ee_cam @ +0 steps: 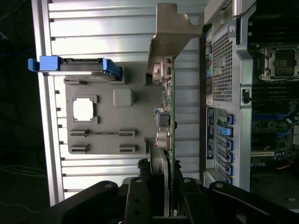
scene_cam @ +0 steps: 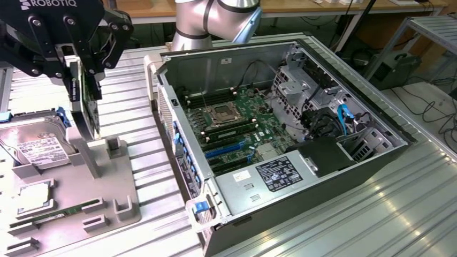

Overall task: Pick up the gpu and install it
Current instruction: 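Pick up the gpu and move the gpu toward the slot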

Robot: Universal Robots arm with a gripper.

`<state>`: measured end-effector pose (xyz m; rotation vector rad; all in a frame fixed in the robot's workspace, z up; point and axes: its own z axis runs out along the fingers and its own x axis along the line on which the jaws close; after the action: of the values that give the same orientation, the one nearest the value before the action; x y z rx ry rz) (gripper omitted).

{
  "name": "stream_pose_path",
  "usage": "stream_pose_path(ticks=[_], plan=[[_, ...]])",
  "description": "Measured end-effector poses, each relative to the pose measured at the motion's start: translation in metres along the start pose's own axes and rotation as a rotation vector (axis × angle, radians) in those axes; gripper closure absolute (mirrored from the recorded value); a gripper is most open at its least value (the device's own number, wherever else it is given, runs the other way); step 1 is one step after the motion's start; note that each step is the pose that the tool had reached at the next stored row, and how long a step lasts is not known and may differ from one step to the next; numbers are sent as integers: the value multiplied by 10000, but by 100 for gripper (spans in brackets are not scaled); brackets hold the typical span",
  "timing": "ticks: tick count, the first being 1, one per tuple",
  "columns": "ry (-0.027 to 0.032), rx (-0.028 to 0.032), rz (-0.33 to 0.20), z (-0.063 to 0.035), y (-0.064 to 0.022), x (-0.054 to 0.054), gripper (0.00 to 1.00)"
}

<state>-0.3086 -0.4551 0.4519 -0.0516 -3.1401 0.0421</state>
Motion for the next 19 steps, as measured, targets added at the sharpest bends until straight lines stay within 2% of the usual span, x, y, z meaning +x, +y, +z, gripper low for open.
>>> stream_pose_path(ticks=[19], plan=[[0, 7, 0, 0, 6, -185, 72]])
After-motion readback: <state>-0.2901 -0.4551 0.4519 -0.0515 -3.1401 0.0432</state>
